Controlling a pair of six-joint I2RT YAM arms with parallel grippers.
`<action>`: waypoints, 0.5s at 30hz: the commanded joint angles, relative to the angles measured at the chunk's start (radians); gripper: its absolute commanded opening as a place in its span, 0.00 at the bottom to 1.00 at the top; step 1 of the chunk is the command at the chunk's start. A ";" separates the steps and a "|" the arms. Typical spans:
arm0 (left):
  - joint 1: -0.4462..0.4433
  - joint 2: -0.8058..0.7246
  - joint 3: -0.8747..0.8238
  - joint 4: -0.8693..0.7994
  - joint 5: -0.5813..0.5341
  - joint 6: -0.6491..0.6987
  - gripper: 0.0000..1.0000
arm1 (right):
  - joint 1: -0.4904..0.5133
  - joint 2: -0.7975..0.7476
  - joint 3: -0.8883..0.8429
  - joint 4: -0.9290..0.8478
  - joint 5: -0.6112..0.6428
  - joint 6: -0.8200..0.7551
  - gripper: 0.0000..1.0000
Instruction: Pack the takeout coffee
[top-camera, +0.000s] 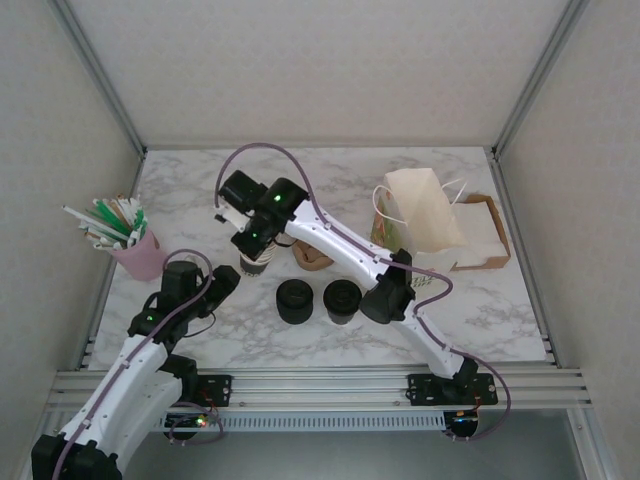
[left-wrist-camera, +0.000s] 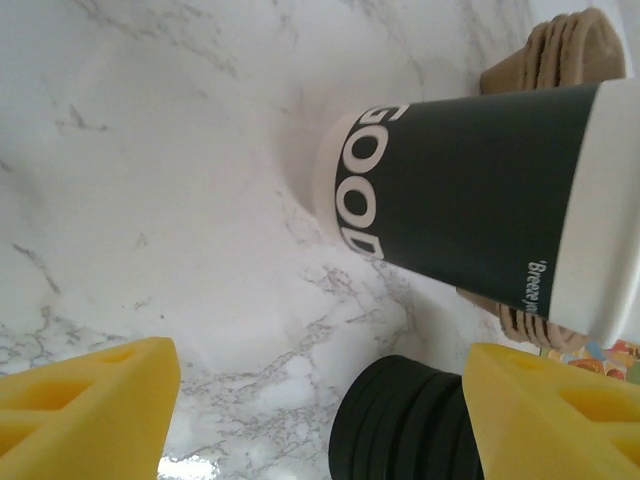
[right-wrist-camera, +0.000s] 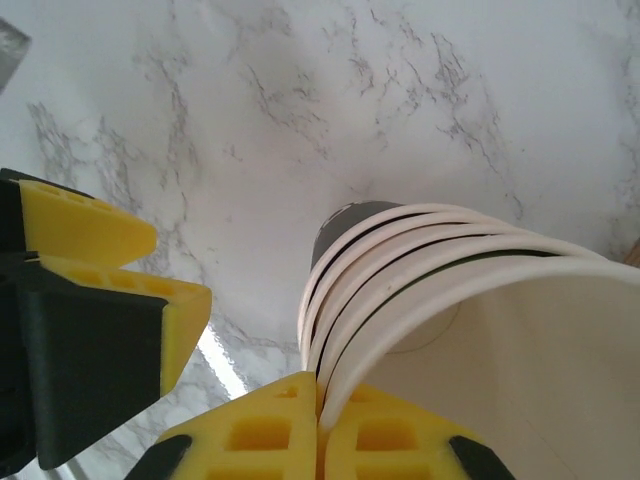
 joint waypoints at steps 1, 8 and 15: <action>0.010 -0.002 -0.012 0.028 0.028 0.014 0.73 | 0.013 0.015 0.063 -0.005 0.085 -0.059 0.06; 0.009 -0.008 -0.025 0.025 0.035 0.017 0.72 | 0.018 0.055 0.068 0.014 0.043 -0.069 0.10; 0.010 -0.010 -0.027 0.023 0.037 0.021 0.72 | 0.018 0.078 0.074 0.030 0.027 -0.072 0.19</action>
